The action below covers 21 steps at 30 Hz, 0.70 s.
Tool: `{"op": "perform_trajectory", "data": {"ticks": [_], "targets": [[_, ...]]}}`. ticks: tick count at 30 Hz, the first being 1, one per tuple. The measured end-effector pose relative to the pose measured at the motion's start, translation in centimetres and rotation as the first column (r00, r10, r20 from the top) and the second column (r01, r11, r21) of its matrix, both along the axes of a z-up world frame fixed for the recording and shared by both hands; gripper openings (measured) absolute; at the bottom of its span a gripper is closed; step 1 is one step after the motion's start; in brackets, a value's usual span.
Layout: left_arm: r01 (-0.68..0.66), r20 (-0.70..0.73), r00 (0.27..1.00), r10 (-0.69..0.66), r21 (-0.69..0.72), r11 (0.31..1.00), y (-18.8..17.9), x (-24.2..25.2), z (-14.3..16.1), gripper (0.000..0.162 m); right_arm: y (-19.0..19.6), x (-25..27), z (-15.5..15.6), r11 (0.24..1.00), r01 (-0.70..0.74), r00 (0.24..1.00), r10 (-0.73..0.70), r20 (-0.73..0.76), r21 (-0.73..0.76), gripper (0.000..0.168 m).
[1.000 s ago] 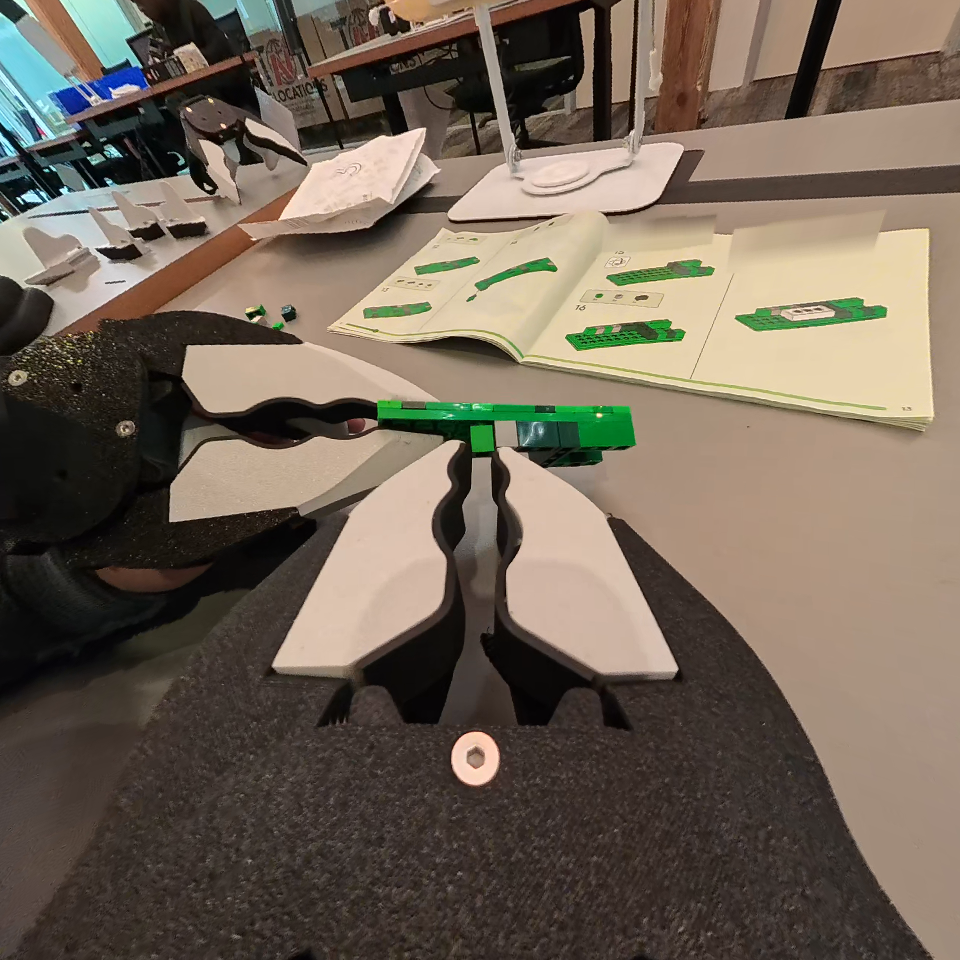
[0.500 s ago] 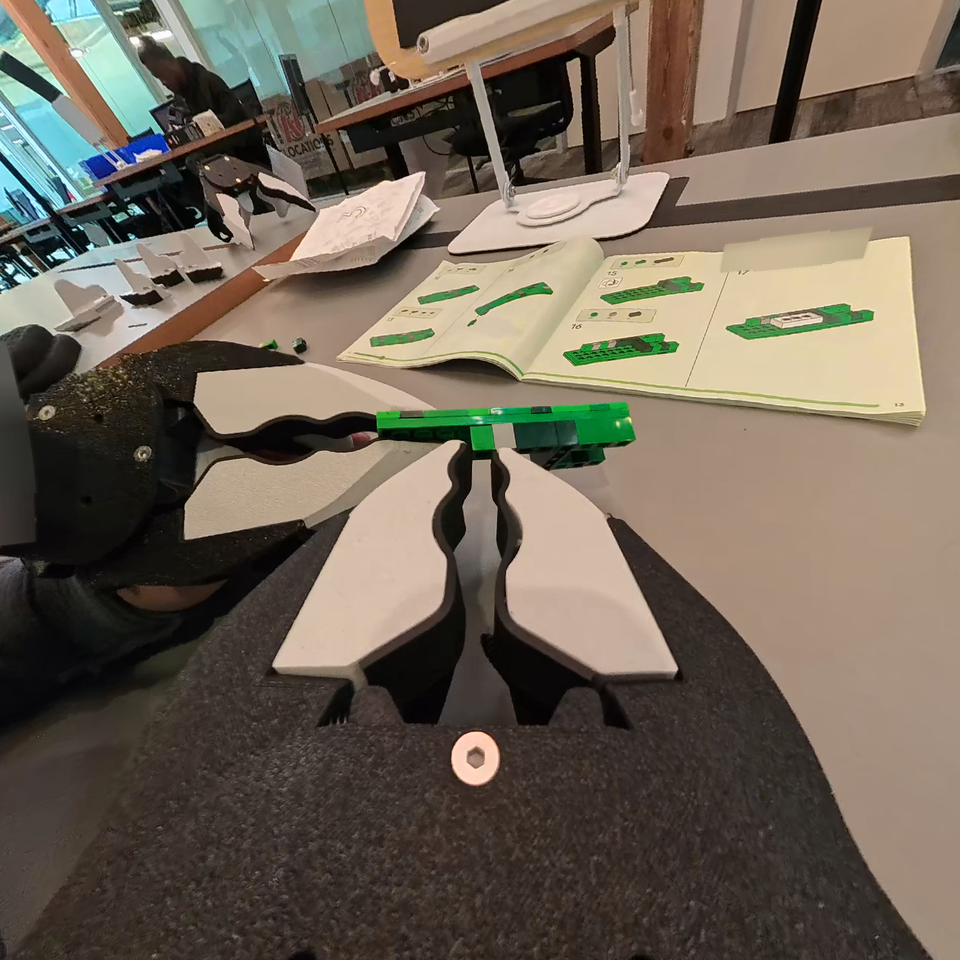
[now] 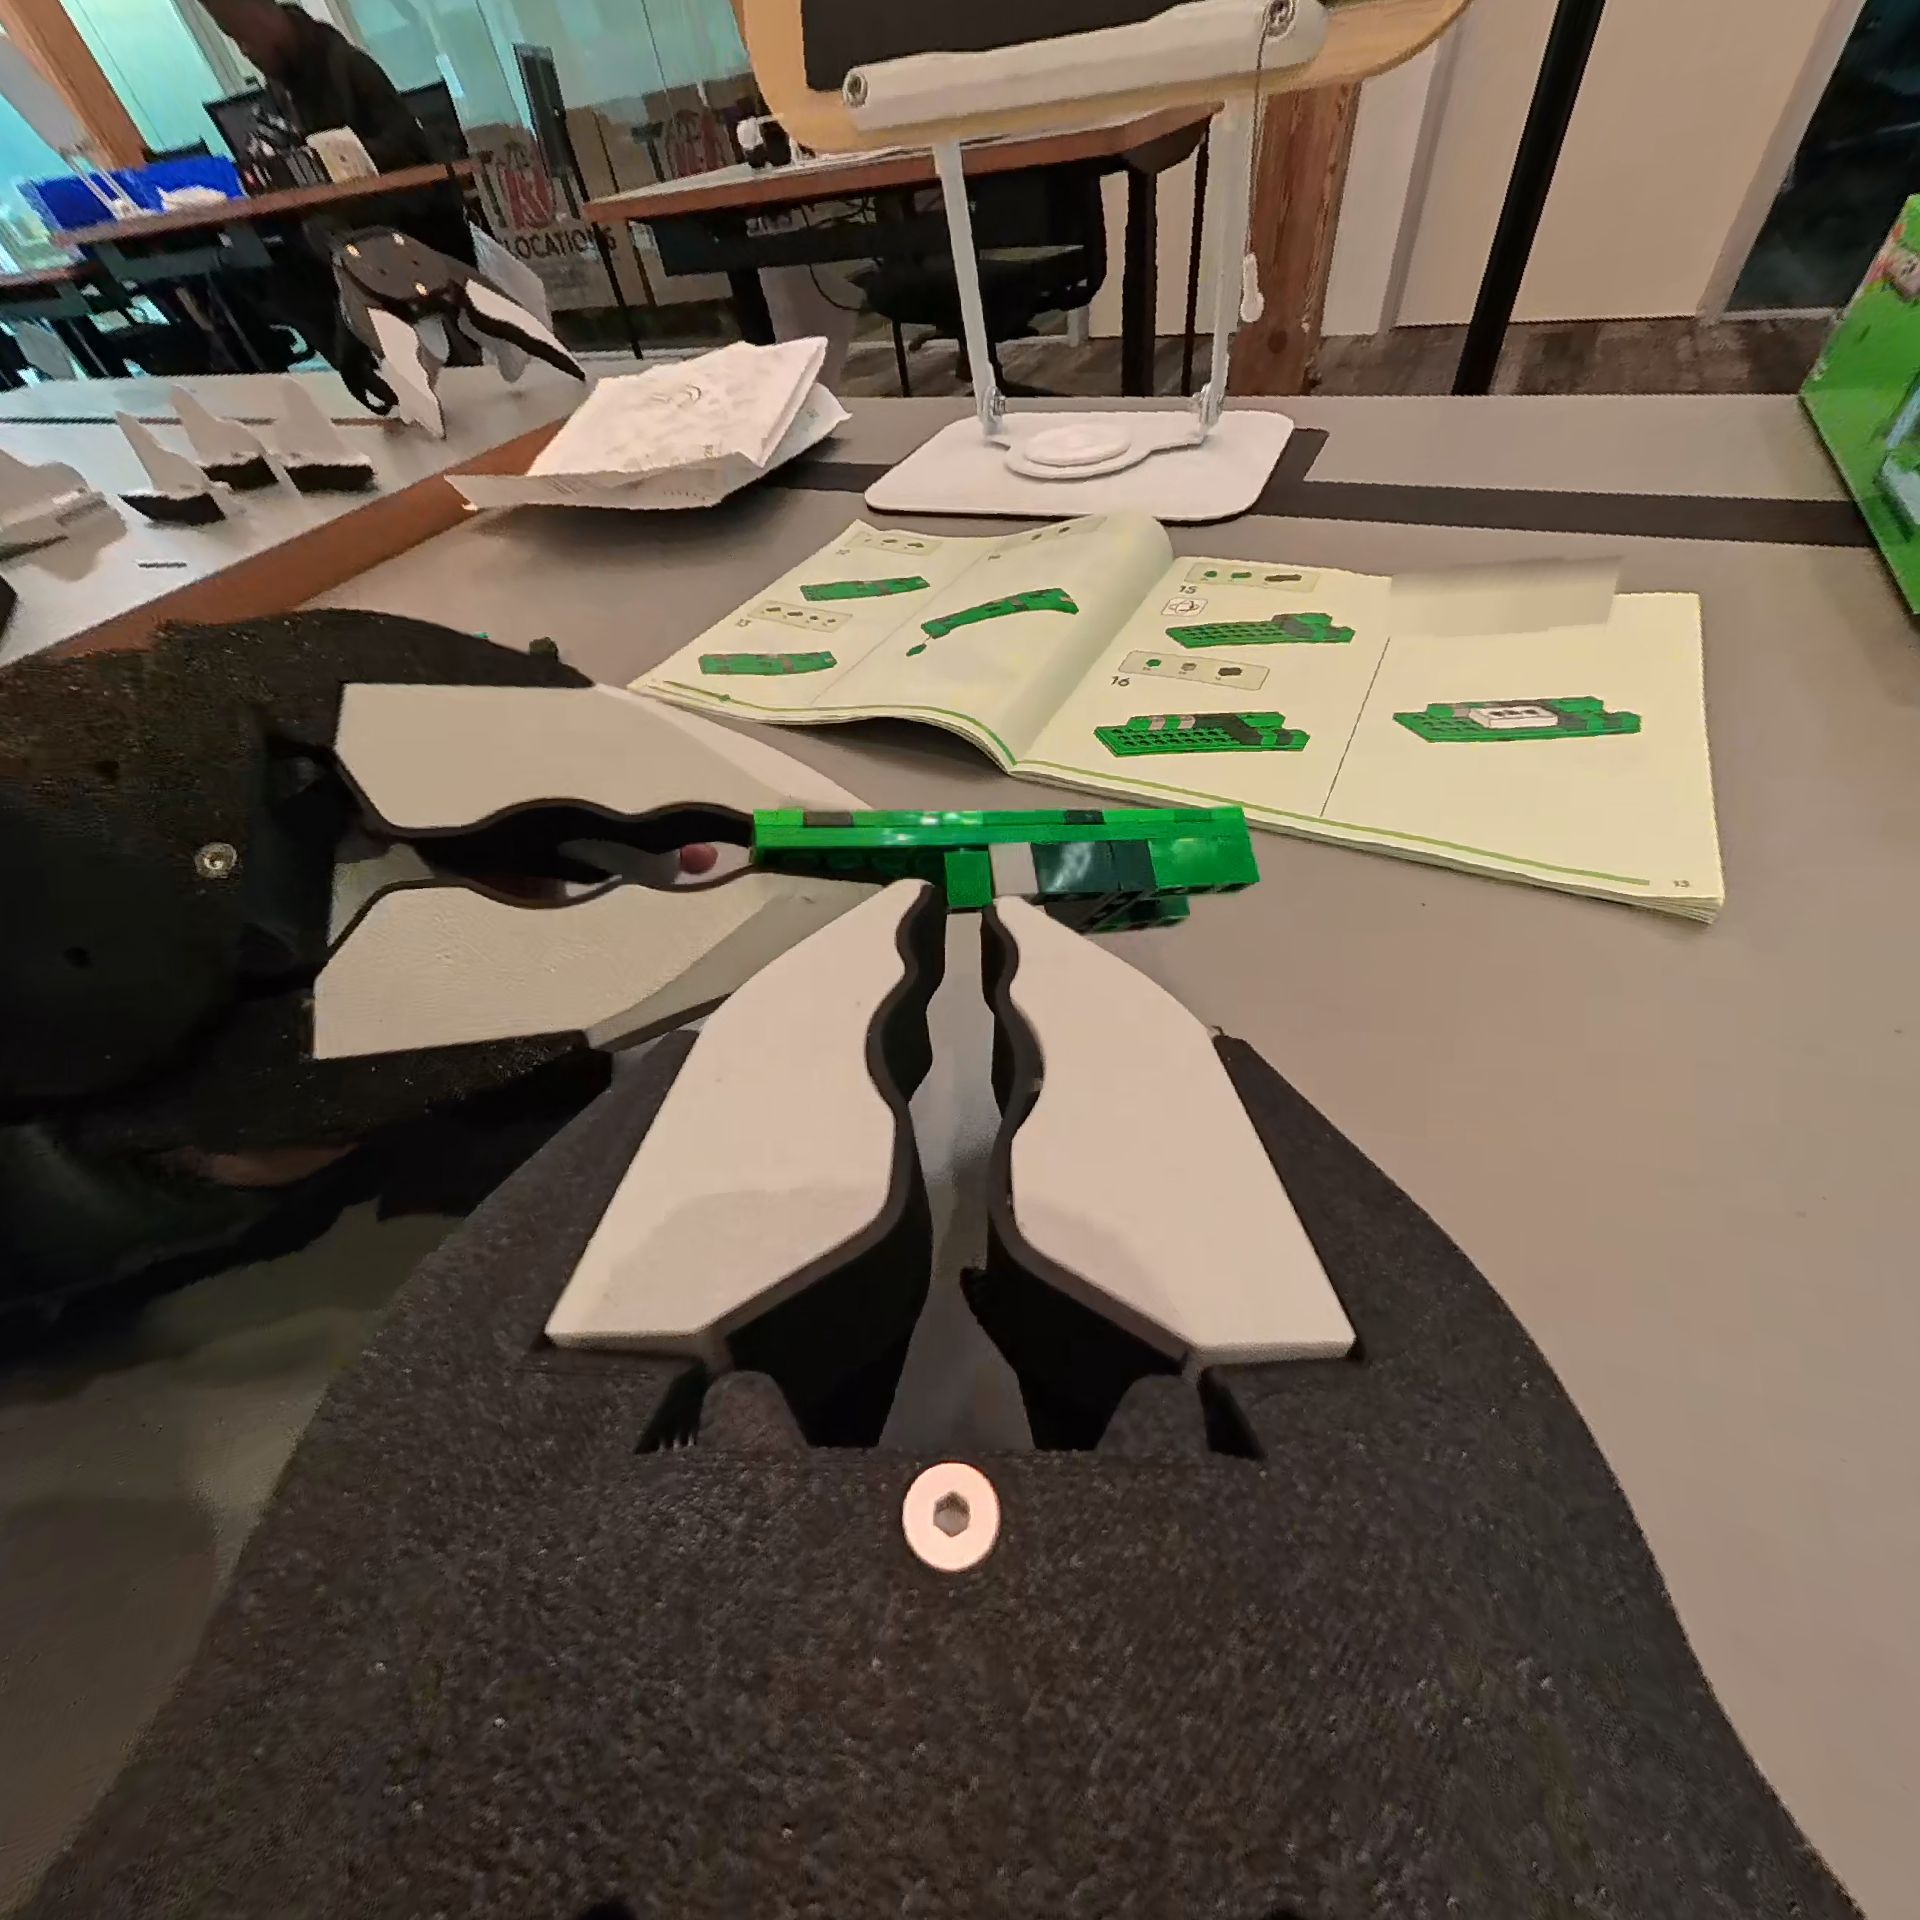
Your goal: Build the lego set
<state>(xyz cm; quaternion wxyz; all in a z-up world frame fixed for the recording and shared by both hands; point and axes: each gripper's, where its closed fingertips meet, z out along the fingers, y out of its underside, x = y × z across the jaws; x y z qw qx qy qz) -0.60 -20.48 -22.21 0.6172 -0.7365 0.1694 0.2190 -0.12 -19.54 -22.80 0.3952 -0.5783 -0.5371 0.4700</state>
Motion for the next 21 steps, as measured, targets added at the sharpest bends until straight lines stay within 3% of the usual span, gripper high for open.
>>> {"op": "perform_trajectory", "data": {"ticks": [9,14,21], "targets": [[-0.001,-0.016,1.000,0.001,-0.033,0.999,0.21,0.10,-0.65,0.006,0.24,0.26,-0.75,0.989,-0.003,0.997,-0.008,0.072,0.151,0.007],[-0.015,0.024,1.000,0.016,-0.041,0.999,0.35,-0.08,-0.89,0.006,0.34,0.09,-0.96,0.997,0.004,0.996,-0.010,0.083,0.080,0.007],[-0.020,0.073,0.997,0.022,-0.027,0.999,0.26,-0.29,-0.63,0.006,0.29,-0.12,-0.75,0.983,0.059,0.995,-0.072,0.067,0.174,0.008]]}}
